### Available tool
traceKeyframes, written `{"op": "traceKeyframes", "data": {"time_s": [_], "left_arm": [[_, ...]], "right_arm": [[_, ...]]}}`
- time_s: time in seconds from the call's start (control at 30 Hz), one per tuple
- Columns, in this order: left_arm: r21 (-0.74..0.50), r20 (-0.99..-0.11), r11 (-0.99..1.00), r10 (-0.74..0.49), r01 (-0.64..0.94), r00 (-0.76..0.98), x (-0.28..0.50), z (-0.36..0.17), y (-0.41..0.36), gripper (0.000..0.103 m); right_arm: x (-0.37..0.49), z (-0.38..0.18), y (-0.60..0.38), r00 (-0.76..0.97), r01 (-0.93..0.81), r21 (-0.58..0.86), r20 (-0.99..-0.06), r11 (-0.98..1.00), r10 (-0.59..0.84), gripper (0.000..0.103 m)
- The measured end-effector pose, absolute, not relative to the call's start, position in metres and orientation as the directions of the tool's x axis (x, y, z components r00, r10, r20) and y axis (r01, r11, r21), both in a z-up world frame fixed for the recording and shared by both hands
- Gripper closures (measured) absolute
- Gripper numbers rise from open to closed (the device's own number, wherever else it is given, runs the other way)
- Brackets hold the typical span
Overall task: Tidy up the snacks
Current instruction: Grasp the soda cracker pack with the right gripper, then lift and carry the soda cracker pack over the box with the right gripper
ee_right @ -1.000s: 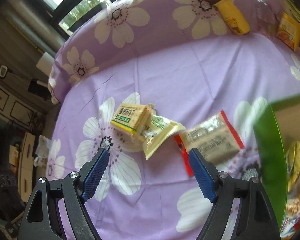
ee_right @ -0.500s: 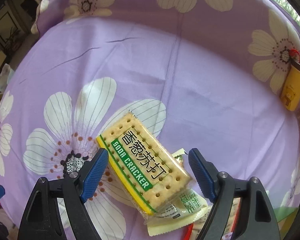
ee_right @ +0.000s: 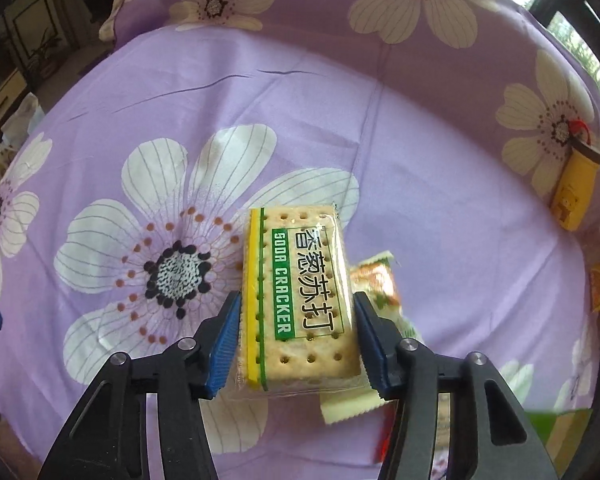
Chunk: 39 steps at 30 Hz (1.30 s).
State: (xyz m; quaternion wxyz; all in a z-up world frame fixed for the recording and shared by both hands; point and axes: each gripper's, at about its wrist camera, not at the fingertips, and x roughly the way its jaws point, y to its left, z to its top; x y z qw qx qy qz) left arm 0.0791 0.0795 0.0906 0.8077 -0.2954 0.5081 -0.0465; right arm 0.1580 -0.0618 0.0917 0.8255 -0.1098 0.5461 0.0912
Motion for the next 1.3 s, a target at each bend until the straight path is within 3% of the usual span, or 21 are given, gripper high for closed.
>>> {"op": "traceKeyframes", "data": {"time_s": [0.13, 0.43, 0.7, 0.8, 0.87, 1.07, 1.3], "left_arm": [[-0.508, -0.805, 0.835, -0.375, -0.209, 0.459, 0.078, 0.087, 0.068, 0.001], [-0.465, -0.832, 0.878, -0.390, -0.112, 0.394, 0.069, 0.074, 0.021, 0.002], [-0.435, -0.851, 0.899, -0.392, -0.049, 0.349, 0.056, 0.061, -0.018, 0.004], [-0.441, -0.855, 0.898, -0.423, 0.010, 0.299, 0.051, 0.052, -0.041, 0.013], [-0.458, -0.852, 0.888, -0.451, 0.038, 0.268, 0.047, 0.047, -0.054, 0.021], [-0.500, -0.828, 0.863, -0.502, 0.075, 0.249, 0.041, 0.037, -0.073, 0.037], [-0.476, -0.839, 0.872, -0.488, 0.112, 0.240, 0.038, 0.031, -0.088, 0.059]], "right_arm": [[0.103, 0.094, -0.084, 0.412, -0.183, 0.082, -0.898, 0.980, 0.152, 0.048], [0.023, 0.067, -0.134, 0.371, -0.009, 0.219, -0.905, 0.976, 0.207, 0.048], [0.014, 0.080, -0.202, 0.513, 0.108, 0.507, -0.765, 0.855, 0.389, 0.047], [0.020, 0.071, -0.213, 0.506, 0.107, 0.609, -0.714, 0.786, 0.485, 0.047], [0.022, 0.064, -0.212, 0.489, 0.112, 0.639, -0.702, 0.761, 0.518, 0.053], [0.032, 0.041, -0.198, 0.442, 0.136, 0.631, -0.729, 0.764, 0.523, 0.064], [0.035, 0.028, -0.191, 0.407, 0.138, 0.630, -0.740, 0.765, 0.536, 0.065]]}}
